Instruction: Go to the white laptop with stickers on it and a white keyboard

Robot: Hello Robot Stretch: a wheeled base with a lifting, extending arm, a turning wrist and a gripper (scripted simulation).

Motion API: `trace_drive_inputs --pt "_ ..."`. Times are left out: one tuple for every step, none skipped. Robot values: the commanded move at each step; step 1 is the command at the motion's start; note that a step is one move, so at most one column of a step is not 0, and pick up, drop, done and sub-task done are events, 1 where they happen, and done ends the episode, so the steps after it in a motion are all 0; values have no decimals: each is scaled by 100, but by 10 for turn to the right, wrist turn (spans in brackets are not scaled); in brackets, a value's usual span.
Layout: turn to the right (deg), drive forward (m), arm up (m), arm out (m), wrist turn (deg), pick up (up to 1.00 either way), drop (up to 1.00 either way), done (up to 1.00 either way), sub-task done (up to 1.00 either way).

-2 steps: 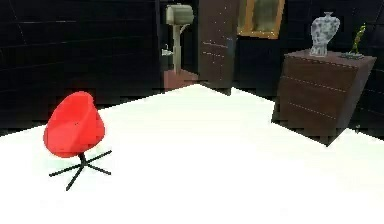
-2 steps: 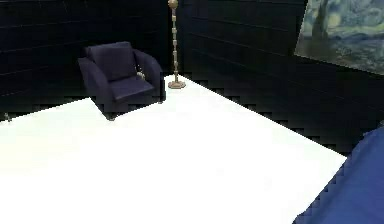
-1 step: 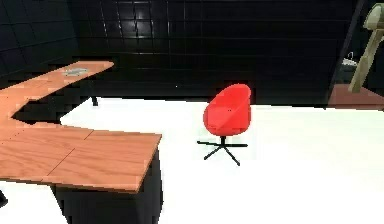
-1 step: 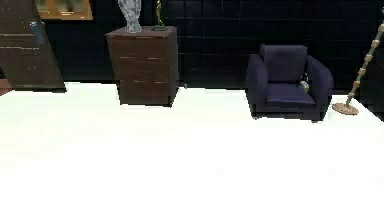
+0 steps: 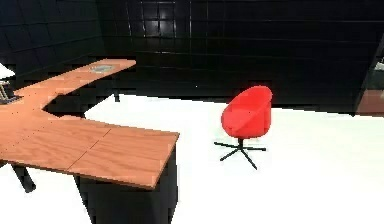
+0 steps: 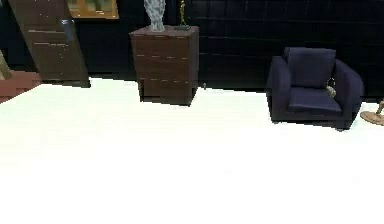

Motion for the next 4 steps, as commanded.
trace_drive_inputs --pt "0 25 0 0 0 0 0 0 0" --pt "450 0 0 0 0 0 0 0 0" --pt "60 0 0 0 0 0 0 0 0" --pt "0 100 0 0 0 0 0 0 0"
